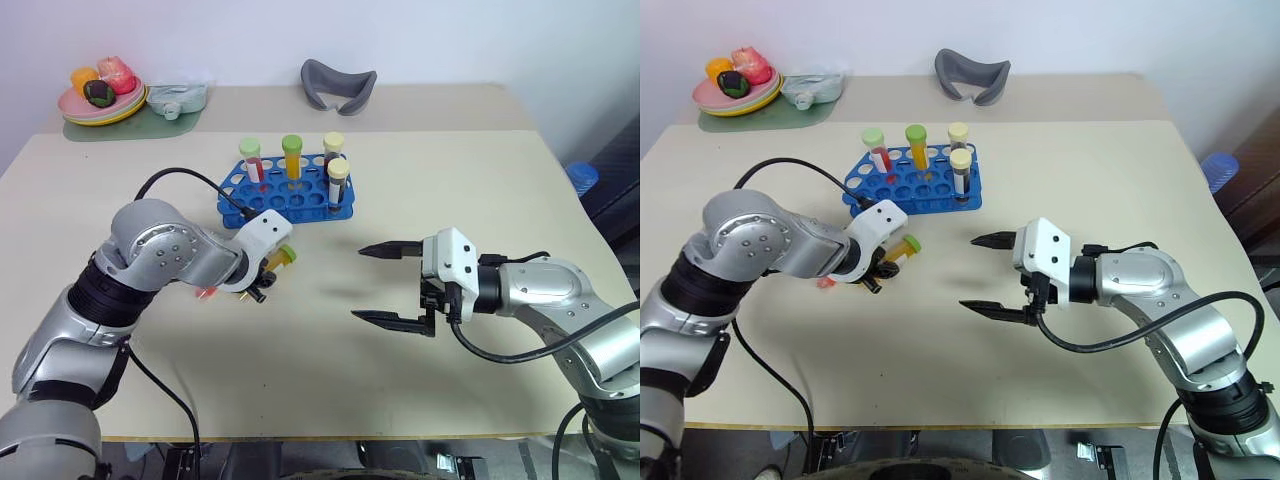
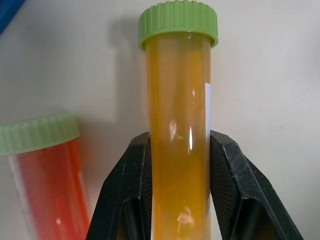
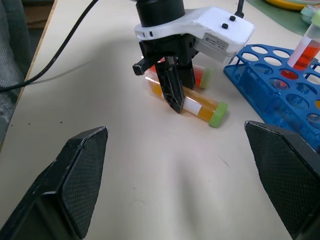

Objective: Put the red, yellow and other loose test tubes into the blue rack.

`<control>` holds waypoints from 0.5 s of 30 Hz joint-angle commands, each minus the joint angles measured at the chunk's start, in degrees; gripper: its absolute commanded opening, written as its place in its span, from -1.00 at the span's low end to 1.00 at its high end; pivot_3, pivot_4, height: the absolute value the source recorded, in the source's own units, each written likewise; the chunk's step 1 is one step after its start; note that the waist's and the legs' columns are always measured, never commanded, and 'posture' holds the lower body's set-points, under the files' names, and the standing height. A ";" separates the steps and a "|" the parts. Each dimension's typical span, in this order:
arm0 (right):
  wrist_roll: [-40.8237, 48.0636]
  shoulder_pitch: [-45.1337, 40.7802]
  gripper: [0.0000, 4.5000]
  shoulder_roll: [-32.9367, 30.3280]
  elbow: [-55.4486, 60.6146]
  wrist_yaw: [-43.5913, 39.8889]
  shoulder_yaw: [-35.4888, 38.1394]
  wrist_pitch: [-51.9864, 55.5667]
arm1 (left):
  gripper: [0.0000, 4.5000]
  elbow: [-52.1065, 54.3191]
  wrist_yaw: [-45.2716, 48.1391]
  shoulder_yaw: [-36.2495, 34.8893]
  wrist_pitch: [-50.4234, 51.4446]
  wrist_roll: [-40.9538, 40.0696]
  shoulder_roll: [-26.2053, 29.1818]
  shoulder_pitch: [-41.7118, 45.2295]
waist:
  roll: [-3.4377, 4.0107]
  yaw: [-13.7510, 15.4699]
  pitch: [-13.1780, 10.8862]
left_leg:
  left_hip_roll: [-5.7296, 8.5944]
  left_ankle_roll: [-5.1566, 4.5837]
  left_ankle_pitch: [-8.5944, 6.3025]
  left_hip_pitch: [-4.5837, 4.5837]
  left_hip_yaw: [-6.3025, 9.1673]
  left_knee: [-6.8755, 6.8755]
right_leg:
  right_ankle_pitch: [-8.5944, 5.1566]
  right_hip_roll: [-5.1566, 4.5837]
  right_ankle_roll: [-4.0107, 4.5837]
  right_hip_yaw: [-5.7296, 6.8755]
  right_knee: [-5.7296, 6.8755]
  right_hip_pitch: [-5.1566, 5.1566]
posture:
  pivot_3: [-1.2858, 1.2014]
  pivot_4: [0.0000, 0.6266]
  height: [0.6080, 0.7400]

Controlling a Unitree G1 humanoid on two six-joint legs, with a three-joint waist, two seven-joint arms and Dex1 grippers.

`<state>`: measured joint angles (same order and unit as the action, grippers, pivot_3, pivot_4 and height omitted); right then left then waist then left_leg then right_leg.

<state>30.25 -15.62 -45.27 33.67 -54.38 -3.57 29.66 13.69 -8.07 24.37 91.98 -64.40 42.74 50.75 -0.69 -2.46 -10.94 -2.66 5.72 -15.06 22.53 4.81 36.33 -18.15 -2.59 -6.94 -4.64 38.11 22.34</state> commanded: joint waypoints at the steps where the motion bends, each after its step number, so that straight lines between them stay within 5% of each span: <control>1: 0.27 0.02 1.00 0.40 1.76 0.47 0.62 -0.60 | 0.23 1.56 7.39 4.29 -1.40 7.39 1.87 3.02 | 0.00 0.04 0.00 | 0.00 0.00 0.00 0.00 0.00 -0.01 | 0.00 0.01 0.00 0.00 -0.01 0.01 | 0.03 -0.52 1.00; 4: 0.20 0.53 1.00 0.38 2.19 0.78 0.67 -0.54 | 0.87 -0.72 12.08 4.17 -1.25 10.70 0.35 3.95 | 0.00 0.09 0.00 | 0.00 0.00 0.00 0.00 0.00 -0.02 | 0.00 0.00 0.00 0.00 -0.02 0.00 | 0.03 -0.52 1.00; 15: -0.12 1.05 1.00 0.31 2.30 1.76 0.77 -0.85 | 0.87 -3.53 22.47 6.40 -1.86 21.81 -3.19 4.76 | 0.00 0.07 0.00 | 0.00 0.00 0.00 0.01 0.00 -0.03 | 0.00 0.01 0.00 0.00 -0.02 0.00 | 0.03 -0.52 1.00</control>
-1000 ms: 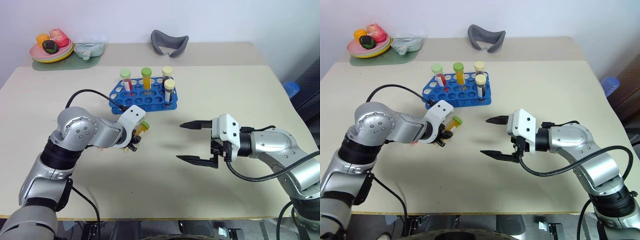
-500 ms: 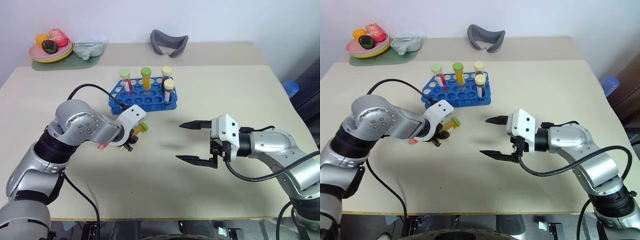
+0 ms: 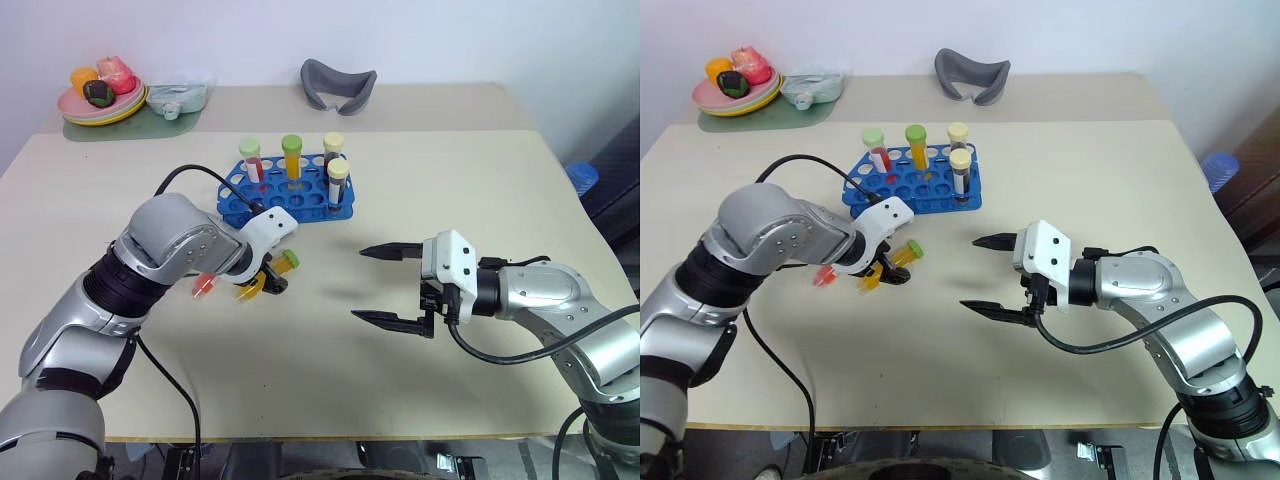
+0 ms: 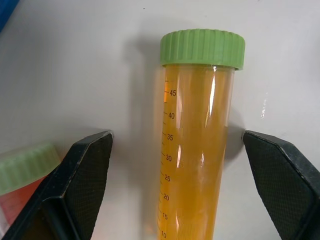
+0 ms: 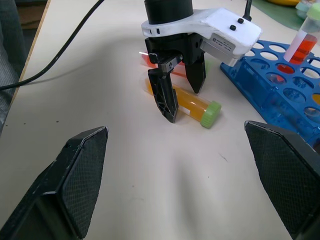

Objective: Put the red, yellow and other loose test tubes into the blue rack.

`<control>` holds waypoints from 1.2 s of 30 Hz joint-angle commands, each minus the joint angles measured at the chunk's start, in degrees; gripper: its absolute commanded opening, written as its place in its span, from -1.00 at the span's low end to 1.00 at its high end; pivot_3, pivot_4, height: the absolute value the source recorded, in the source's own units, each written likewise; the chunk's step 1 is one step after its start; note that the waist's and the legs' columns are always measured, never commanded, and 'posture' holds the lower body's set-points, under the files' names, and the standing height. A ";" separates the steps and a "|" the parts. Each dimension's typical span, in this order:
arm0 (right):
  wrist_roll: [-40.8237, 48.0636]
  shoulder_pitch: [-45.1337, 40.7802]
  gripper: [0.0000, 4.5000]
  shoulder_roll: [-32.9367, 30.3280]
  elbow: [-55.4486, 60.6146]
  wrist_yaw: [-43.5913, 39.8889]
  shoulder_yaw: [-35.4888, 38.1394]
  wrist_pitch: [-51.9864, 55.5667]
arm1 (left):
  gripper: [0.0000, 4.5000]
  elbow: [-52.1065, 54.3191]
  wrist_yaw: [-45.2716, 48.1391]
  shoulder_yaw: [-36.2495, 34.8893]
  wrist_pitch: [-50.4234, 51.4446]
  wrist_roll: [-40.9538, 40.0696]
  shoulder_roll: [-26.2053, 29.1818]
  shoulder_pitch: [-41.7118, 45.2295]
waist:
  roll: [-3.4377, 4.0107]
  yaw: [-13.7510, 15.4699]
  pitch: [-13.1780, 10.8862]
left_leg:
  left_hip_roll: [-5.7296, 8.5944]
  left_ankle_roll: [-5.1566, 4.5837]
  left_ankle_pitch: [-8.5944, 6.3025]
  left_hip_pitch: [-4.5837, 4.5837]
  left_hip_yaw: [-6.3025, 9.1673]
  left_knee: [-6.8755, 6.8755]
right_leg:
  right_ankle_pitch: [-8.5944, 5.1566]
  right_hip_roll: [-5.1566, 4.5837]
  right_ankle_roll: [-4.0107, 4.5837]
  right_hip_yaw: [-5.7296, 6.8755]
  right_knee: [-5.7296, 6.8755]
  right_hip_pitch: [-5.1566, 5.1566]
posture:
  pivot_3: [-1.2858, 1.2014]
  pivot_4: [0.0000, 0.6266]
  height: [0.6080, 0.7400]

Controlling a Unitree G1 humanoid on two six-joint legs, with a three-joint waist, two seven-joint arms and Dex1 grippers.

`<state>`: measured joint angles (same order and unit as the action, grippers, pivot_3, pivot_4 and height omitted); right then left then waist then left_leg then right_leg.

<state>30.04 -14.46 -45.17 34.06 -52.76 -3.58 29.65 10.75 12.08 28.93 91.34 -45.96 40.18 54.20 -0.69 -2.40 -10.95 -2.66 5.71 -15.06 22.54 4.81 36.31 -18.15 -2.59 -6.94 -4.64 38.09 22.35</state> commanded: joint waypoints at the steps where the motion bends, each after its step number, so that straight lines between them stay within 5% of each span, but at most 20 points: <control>1: 0.04 -0.17 1.00 0.24 1.77 0.08 0.68 -0.95 | 0.87 -1.21 3.23 2.50 -1.74 4.43 -1.10 1.74 | 0.00 0.07 0.00 | 0.00 0.00 0.00 0.00 0.00 0.00 | 0.00 0.00 0.00 0.00 0.00 0.00 | 0.03 -0.52 1.00; 14: -0.30 -0.15 1.00 0.68 1.90 0.15 0.13 -1.15 | 0.87 -2.73 11.30 5.21 -2.48 12.94 -4.13 2.86 | 0.03 0.41 0.02 | 0.02 0.00 0.00 -0.01 0.00 0.04 | 0.00 -0.03 -0.01 0.01 0.00 -0.05 | 0.03 -0.52 1.00; 19: -0.18 0.07 1.00 0.66 2.12 0.26 0.11 -0.96 | -0.07 -1.28 12.28 5.71 -2.32 15.10 -4.16 2.67 | 0.03 0.32 0.02 | 0.02 0.00 0.00 -0.01 0.00 0.03 | 0.00 -0.02 -0.01 0.01 0.00 -0.04 | 0.03 -0.52 1.00; 26: -0.15 -0.07 1.00 0.70 2.34 0.44 -0.09 -0.82 | -0.07 -0.41 13.58 4.81 -1.43 16.56 -4.16 2.16 | 0.03 0.20 0.02 | 0.02 0.00 0.00 -0.01 0.01 0.03 | 0.00 -0.01 -0.01 0.00 0.01 -0.04 | 0.03 -0.52 1.00; 30: -0.13 -0.28 1.00 0.68 2.23 0.34 -0.18 -0.86 | -0.62 -0.21 13.70 3.95 -0.93 17.28 -4.65 1.93 | 0.03 0.17 0.02 | 0.02 0.00 0.00 -0.01 0.01 0.03 | 0.00 -0.01 -0.01 0.01 0.01 -0.03 | 0.03 -0.52 1.00; 36: -0.02 -0.58 1.00 0.41 2.13 0.12 0.08 -0.80 | -0.64 1.66 12.95 1.01 0.36 18.20 -4.90 1.51 | 0.02 0.01 0.01 | 0.02 0.00 0.00 -0.01 0.01 0.02 | 0.00 -0.01 -0.01 0.00 0.01 -0.02 | 0.03 -0.52 1.00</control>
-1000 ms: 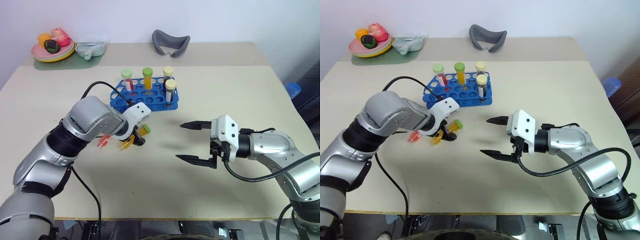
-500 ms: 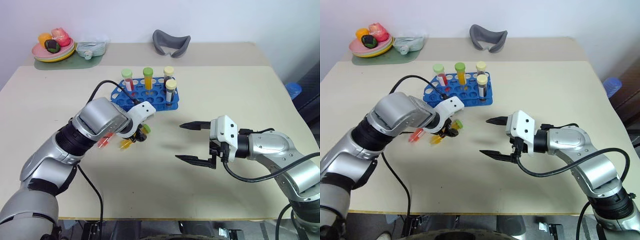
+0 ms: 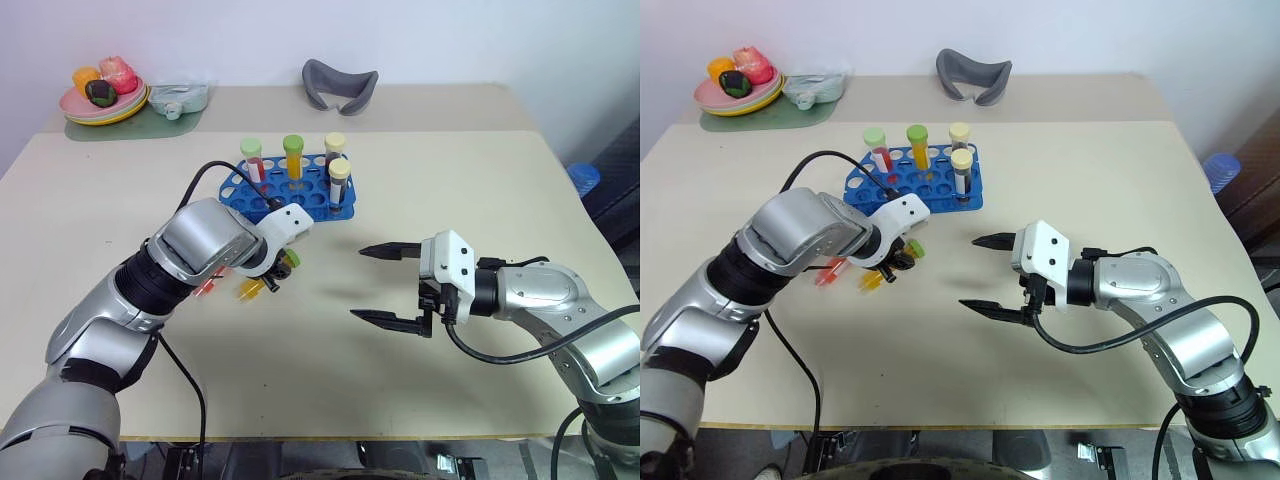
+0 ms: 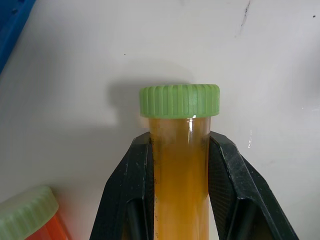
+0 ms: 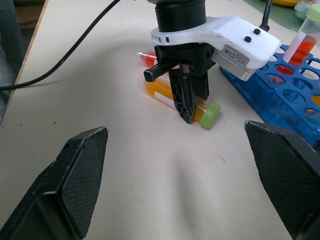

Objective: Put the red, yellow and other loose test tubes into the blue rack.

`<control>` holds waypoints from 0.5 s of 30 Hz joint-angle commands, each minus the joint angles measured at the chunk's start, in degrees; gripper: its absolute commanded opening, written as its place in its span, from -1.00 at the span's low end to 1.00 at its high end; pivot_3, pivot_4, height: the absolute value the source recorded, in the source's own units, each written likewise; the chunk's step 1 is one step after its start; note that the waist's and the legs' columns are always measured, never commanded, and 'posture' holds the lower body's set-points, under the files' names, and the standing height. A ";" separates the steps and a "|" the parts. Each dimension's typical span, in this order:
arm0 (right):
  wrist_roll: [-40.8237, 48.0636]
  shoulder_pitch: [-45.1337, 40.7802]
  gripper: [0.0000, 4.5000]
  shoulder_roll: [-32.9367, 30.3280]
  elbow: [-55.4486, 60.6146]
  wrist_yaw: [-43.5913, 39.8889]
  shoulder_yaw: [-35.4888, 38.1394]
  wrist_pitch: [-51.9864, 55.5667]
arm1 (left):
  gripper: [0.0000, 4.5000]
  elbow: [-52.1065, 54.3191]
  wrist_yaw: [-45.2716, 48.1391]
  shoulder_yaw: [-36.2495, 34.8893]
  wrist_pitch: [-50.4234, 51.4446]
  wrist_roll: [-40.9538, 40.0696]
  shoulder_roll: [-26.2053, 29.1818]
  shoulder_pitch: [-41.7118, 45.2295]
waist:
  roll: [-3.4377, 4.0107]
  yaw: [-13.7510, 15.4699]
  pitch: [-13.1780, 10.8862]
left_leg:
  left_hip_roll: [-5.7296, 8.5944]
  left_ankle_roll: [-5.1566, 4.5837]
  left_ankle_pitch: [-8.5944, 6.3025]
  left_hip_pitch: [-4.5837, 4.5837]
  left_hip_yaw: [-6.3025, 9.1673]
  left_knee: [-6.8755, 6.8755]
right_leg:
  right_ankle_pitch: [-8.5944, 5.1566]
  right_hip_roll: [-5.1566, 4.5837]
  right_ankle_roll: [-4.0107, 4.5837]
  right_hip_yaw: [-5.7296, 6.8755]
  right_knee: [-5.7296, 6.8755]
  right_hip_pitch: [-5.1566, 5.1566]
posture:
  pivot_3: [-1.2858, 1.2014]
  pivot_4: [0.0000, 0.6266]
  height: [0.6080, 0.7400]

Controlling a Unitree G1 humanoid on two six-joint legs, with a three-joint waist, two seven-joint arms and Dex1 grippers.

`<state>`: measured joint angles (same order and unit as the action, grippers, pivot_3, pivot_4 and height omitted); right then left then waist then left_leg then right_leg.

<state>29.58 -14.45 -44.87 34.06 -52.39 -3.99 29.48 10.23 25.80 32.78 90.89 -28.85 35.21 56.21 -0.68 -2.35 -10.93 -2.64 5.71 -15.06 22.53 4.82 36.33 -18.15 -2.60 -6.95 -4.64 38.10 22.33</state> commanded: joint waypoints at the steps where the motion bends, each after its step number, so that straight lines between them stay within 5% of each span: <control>1: 0.50 -0.56 1.00 0.00 2.22 -0.25 0.66 -0.56 | -0.64 3.57 -1.12 -4.63 0.23 1.28 0.14 -0.93 | 0.00 -0.10 0.00 | 0.00 0.00 0.00 0.00 0.00 0.00 | 0.00 0.00 0.00 0.00 0.00 0.00 | 0.03 -0.52 1.00; 9: 2.93 -0.66 1.00 3.62 3.26 7.27 3.75 3.25 | -0.64 18.24 -6.54 -24.46 -30.33 6.73 -4.08 -12.52 | -0.03 0.04 -0.02 | -0.03 0.01 0.01 0.04 0.00 -0.02 | 0.00 -0.02 0.00 0.00 -0.01 0.04 | 0.03 -0.52 1.00; 15: 0.72 -1.15 1.00 12.37 1.41 19.52 3.61 6.05 | -0.64 10.56 -16.44 -24.49 -58.92 19.25 -13.45 -21.83 | -0.01 0.14 0.03 | -0.03 0.02 0.01 -0.01 -0.04 -0.02 | 0.01 -0.03 0.01 -0.02 -0.02 0.01 | 0.03 -0.52 1.00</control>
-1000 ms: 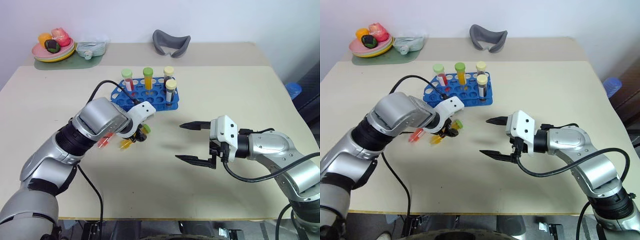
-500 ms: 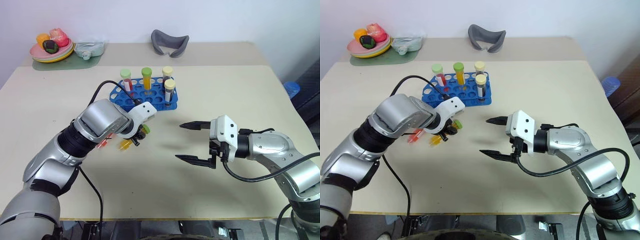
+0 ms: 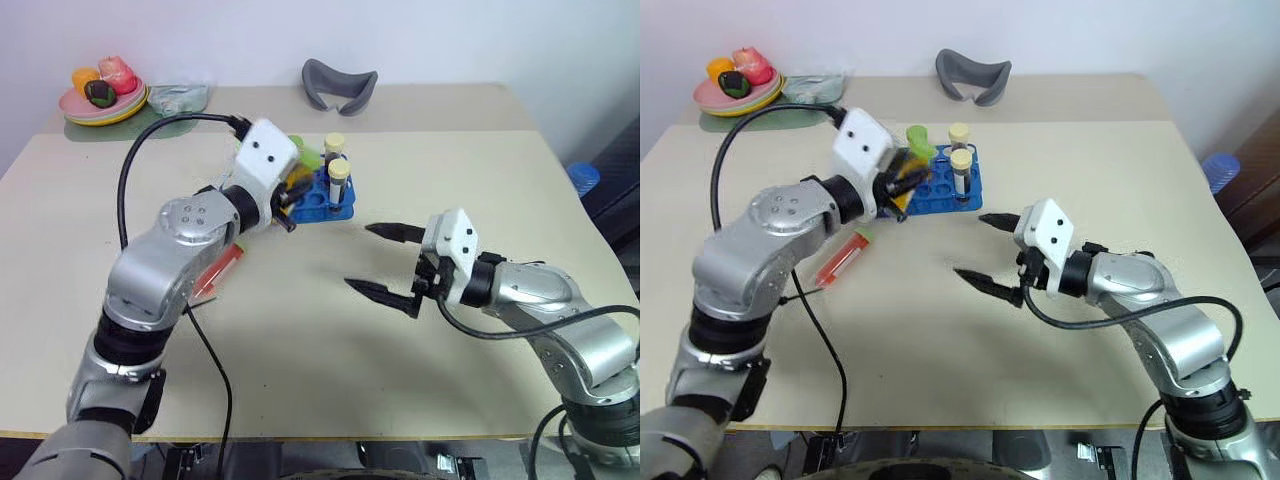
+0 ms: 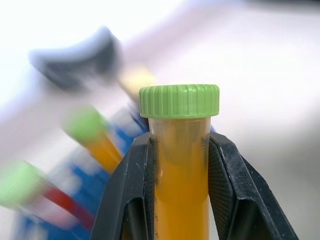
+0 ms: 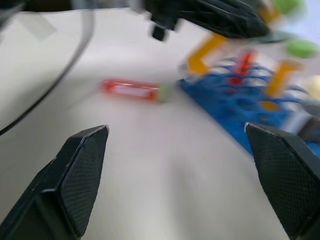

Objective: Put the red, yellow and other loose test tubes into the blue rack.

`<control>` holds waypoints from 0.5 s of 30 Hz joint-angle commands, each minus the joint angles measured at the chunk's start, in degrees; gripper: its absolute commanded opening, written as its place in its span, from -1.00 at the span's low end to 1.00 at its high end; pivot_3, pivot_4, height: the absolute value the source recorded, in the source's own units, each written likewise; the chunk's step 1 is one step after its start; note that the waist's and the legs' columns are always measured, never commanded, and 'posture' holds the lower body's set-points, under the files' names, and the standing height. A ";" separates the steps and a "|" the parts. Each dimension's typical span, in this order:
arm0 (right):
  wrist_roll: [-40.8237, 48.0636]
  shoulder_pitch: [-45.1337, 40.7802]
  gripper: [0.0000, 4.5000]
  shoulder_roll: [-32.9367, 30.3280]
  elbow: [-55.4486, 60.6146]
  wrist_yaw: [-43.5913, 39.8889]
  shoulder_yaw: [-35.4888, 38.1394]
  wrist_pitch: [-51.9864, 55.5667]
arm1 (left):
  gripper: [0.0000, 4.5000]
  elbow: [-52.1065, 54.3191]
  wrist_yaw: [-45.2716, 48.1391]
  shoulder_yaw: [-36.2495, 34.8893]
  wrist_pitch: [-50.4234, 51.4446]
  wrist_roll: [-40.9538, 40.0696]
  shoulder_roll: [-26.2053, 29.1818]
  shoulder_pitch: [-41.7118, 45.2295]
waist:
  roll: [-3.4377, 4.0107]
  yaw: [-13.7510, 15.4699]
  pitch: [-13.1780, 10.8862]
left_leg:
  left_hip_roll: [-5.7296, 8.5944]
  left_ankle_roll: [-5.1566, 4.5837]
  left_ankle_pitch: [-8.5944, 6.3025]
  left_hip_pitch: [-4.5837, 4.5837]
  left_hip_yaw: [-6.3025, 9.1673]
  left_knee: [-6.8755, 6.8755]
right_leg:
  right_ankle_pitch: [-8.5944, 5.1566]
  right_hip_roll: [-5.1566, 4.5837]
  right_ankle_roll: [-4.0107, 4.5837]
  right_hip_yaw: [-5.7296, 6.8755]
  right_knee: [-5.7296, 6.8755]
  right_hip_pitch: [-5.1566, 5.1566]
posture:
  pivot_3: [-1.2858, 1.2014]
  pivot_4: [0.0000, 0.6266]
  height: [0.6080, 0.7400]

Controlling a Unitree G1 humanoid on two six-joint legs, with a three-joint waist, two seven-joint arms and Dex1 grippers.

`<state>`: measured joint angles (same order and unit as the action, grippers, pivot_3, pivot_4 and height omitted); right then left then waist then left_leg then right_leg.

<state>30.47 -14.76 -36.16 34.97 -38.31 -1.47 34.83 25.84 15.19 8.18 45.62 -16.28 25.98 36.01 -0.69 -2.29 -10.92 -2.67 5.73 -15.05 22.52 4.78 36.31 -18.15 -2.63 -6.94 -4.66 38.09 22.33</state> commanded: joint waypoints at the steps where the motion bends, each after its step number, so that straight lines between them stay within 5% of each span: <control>1: -0.27 -0.79 1.00 5.20 0.07 6.85 0.83 0.83 | -0.64 -8.66 -8.33 0.44 -18.89 8.79 -7.03 -2.09 | -0.01 0.20 0.02 | 0.00 0.00 0.00 -0.01 0.00 0.01 | 0.00 0.00 0.00 0.00 0.00 -0.03 | 0.03 -0.52 1.00; 7: -2.05 -0.19 1.00 8.86 -1.19 10.10 -0.30 0.35 | -0.64 -24.88 -15.86 -1.02 -41.06 14.57 -17.90 -3.05 | -0.02 0.53 0.01 | 0.04 -0.02 -0.01 0.10 0.00 0.06 | 0.01 -0.03 -0.01 0.01 -0.03 0.05 | 0.03 -0.52 1.00; 15: -2.67 0.21 1.00 9.45 -0.93 10.51 -0.13 0.36 | -0.64 -38.80 -12.83 -3.39 -56.85 13.36 -23.15 -1.60 | 0.02 0.98 0.04 | 0.03 -0.02 -0.01 0.08 -0.03 -0.01 | 0.01 0.00 -0.01 0.01 -0.01 0.10 | 0.03 -0.52 1.00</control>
<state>27.77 -14.52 -27.10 32.86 -27.93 -2.09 36.02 -12.55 2.21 6.65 -7.84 -2.93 3.05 32.62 -0.67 -1.31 -10.88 -2.64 5.70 -15.07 22.60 4.75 36.29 -18.14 -2.62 -6.96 -4.65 38.08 22.44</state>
